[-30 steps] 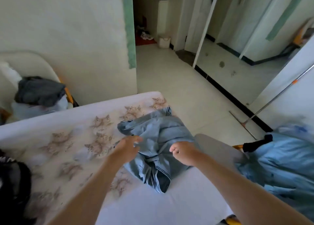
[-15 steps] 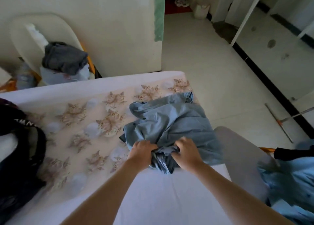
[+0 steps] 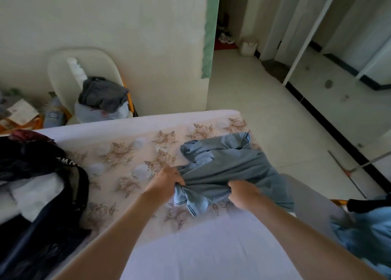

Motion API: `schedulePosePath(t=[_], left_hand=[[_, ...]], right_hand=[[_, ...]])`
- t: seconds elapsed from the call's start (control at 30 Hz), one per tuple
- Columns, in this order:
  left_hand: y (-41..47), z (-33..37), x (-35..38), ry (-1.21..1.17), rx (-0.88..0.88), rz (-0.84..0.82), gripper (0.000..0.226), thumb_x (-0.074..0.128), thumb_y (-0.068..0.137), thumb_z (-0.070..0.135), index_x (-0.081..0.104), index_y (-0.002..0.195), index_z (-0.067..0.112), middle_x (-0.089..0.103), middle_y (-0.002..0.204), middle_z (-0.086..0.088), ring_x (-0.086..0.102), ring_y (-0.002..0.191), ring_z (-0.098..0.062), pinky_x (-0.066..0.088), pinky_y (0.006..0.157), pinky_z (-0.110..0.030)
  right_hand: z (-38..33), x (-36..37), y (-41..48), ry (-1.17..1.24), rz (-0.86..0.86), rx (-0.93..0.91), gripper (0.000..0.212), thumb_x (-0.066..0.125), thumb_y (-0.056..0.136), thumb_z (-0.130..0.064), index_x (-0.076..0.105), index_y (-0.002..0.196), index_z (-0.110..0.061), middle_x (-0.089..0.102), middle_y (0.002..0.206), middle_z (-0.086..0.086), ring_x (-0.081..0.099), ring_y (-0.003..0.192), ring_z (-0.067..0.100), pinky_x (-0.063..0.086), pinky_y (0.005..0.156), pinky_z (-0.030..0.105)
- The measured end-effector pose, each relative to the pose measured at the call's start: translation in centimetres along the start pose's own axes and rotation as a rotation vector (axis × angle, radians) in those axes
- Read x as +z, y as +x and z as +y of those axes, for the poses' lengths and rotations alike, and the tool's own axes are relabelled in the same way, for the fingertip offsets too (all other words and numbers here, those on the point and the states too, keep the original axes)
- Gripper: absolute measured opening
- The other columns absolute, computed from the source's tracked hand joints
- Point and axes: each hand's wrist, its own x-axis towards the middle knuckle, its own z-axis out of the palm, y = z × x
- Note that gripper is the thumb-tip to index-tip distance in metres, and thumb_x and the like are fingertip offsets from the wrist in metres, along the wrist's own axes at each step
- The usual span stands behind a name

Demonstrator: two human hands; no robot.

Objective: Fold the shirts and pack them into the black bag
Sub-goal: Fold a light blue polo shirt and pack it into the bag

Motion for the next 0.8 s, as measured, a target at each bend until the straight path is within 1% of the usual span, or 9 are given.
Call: schedulePosePath(t=[0.07,0.17,0.23,0.3,0.4,0.5,0.57,0.7,0.8], left_hand=[[-2.0,-1.7,-1.4,0.050,-0.042,-0.003,0.028,0.056,0.094,0.009,0.075,0.106,0.027,0.057,0.108,0.004,0.050,0.106,-0.015,0.042,0.104,-0.030],[-4.9,-4.9,-3.8,0.197,-0.185,-0.031,0.029,0.054,0.096,0.015,0.073,0.107,0.034,0.057,0.117,0.001,0.055,0.111,-0.023,0.046,0.101,-0.032],[-6.8,-7.3,-4.5,0.314,-0.285,-0.186,0.032,0.051,0.096,0.014,0.071,0.112,0.034,0.059,0.121,0.001,0.055,0.114,-0.025,0.046,0.099,-0.034],[-8.8,-9.4,-4.2,0.393,-0.354,-0.346,0.034,0.049,0.095,0.013,0.066,0.122,0.026,0.060,0.128,-0.001,0.055,0.118,-0.026,0.044,0.099,-0.036],[-10.7,-11.3,-2.9,0.433,-0.384,-0.433,0.036,0.046,0.094,0.016,0.062,0.125,0.023,0.061,0.131,-0.003,0.054,0.122,-0.027,0.039,0.100,-0.038],[-10.8,-11.5,-1.2,0.300,-0.293,-0.328,0.040,0.048,0.092,0.012,0.062,0.123,0.033,0.057,0.132,0.003,0.051,0.125,-0.023,0.038,0.103,-0.035],[-10.1,-10.7,0.1,0.096,-0.263,-0.248,0.039,0.046,0.094,0.015,0.061,0.122,0.038,0.053,0.135,0.005,0.050,0.125,-0.023,0.040,0.105,-0.034],[-7.4,-7.8,2.9,-0.091,-0.162,-0.199,0.043,0.054,0.095,0.023,0.054,0.136,0.032,0.047,0.142,0.007,0.044,0.132,-0.018,0.037,0.108,-0.032],[-4.6,-6.1,5.4,-0.064,-0.078,-0.207,0.060,0.057,0.095,0.032,0.033,0.151,0.035,0.025,0.159,0.010,0.021,0.146,-0.015,0.021,0.117,-0.031]], right_hand=[[-2.9,-0.3,-1.0,0.089,0.014,-0.001,0.006,0.047,0.096,-0.022,0.046,0.090,-0.019,0.061,0.102,0.007,0.060,0.104,0.033,0.043,0.078,0.034],[-9.5,-0.1,-2.7,0.191,0.056,-0.088,0.029,0.054,0.090,-0.025,0.033,0.073,-0.020,0.047,0.077,0.001,0.059,0.090,0.032,0.036,0.067,0.034],[-14.0,1.1,-3.8,0.334,-0.045,-0.173,0.032,0.065,0.084,-0.037,0.041,0.074,-0.018,0.057,0.079,0.002,0.062,0.086,0.029,0.042,0.067,0.037],[-18.1,2.3,-4.8,0.490,-0.349,-0.261,0.026,0.069,0.082,-0.041,0.061,0.094,-0.019,0.067,0.096,0.003,0.066,0.090,0.021,0.055,0.075,0.037],[-21.3,3.3,-4.9,0.641,-0.675,-0.225,0.042,0.063,0.095,-0.025,0.055,0.136,-0.014,0.065,0.121,0.007,0.066,0.104,0.020,0.057,0.079,0.032],[-20.7,2.8,-3.0,0.491,-0.331,-0.207,0.035,0.057,0.098,-0.026,0.061,0.132,-0.018,0.068,0.109,-0.003,0.067,0.100,0.017,0.048,0.073,0.016],[-18.5,2.3,-0.9,0.390,-0.143,-0.144,0.028,0.052,0.098,-0.028,0.065,0.123,-0.025,0.067,0.121,-0.005,0.063,0.112,0.017,0.046,0.086,0.021],[-13.9,2.3,3.0,0.392,-0.003,-0.050,0.025,0.048,0.100,-0.023,0.068,0.115,-0.029,0.066,0.124,-0.006,0.063,0.112,0.017,0.047,0.091,0.025],[-10.6,2.8,5.3,0.259,0.114,-0.100,0.032,0.048,0.098,-0.008,0.066,0.123,-0.019,0.061,0.133,0.001,0.058,0.122,0.022,0.043,0.100,0.027]])
